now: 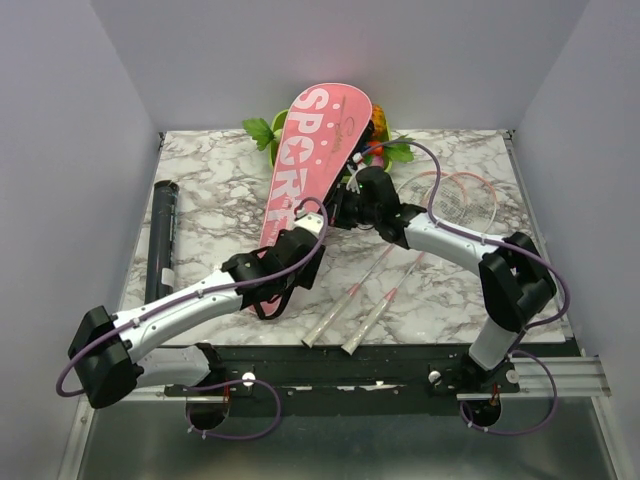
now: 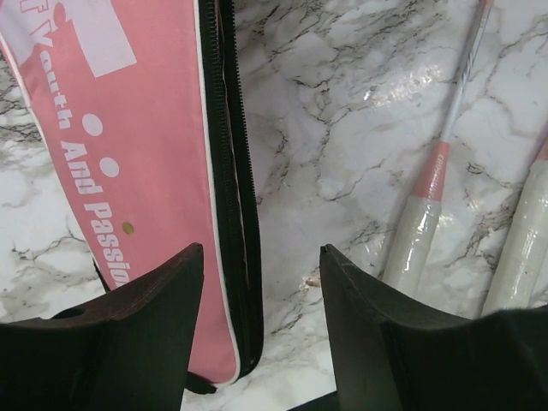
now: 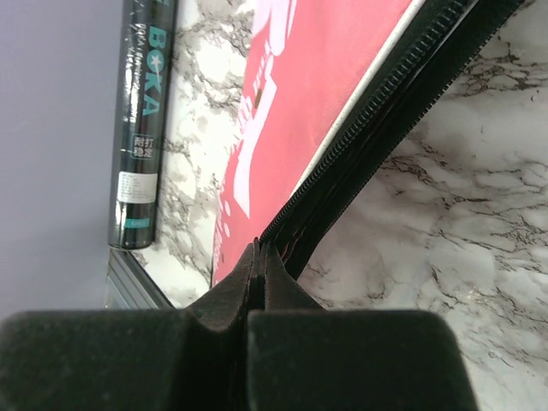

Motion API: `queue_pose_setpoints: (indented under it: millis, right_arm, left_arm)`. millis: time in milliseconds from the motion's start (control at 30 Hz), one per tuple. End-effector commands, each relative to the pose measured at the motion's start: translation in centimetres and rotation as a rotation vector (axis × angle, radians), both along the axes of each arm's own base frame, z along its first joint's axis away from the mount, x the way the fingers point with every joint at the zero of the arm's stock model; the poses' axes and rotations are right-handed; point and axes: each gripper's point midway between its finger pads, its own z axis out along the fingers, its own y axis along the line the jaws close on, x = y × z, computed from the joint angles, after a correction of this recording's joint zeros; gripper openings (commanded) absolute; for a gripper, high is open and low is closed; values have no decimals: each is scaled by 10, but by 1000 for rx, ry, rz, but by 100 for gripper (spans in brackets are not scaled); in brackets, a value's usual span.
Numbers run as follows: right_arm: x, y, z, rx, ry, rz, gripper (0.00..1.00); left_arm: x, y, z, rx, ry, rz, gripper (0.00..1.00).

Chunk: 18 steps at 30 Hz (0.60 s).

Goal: Pack up the badminton gear

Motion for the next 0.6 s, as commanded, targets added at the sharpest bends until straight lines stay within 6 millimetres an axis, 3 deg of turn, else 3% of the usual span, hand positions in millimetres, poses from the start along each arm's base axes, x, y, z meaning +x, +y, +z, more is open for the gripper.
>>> queue_pose_setpoints:
  millis: [0,167,333,567]
  right_arm:
    - [4,4,40,39,-82,18,1]
    - [3,4,47,47,-89,25,1]
    - [2,5,48,47,-86,29,1]
    - [1,6,54,61,-87,36,1]
  left_arm:
    - [18,1,12,75,-106,83,63]
    - [27,20,16,216,-184,173,63]
    - [30,26,18,269,-206,204,62]
    - [30,26,4,301,-190,216,62]
